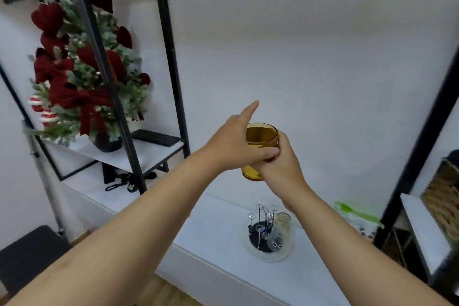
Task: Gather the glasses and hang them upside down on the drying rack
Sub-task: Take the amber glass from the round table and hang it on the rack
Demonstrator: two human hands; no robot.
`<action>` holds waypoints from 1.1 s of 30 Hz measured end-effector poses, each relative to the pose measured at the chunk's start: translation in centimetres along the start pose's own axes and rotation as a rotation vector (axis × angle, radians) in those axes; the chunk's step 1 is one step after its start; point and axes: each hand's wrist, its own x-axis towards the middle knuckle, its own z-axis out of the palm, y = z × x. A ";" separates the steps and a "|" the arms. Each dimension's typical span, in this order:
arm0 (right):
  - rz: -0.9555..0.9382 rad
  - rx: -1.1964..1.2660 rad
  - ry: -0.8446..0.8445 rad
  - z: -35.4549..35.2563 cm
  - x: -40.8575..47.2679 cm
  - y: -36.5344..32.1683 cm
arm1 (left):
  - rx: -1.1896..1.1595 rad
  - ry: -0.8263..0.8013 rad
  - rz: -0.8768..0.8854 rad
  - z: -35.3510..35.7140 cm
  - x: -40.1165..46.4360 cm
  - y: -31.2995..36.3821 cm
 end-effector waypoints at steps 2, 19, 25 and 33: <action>-0.003 -0.015 0.037 0.1 1.1 0.6 | -0.048 -0.010 -0.002 0.7 1.5 -1.0; 0.438 0.466 0.024 -4.0 6.4 13.2 | -0.985 0.016 -0.381 9.4 9.6 -10.2; 0.485 0.588 0.043 -3.3 7.2 18.6 | -1.148 -0.104 -0.474 14.4 11.1 -15.5; 0.501 0.294 0.263 -0.9 7.1 26.1 | -0.978 -0.376 -0.400 21.6 11.2 -26.8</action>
